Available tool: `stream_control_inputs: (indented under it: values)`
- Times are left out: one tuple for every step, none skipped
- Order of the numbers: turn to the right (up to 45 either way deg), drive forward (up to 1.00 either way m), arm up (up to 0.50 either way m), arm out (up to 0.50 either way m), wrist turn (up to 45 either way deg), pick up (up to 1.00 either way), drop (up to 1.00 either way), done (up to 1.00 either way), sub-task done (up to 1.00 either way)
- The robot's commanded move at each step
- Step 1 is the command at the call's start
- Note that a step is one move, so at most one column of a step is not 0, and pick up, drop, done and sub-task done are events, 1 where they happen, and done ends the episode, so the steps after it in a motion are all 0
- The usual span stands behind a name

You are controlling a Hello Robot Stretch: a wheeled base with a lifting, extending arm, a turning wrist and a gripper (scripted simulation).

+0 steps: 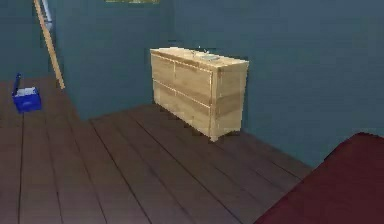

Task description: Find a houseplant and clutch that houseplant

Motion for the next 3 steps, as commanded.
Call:
stream_control_inputs:
  values:
    - [-42.0, 0.00, 0.00, 0.00, 0.0, 0.00, 0.00, 0.00, 0.00]
    - [0.0, 1.00, 0.00, 0.00, 0.0, 0.00, 0.00, 0.00, 0.00]
    - [0.0, 0.55, 0.00, 0.00, 0.0, 0.00, 0.00, 0.00, 0.00]
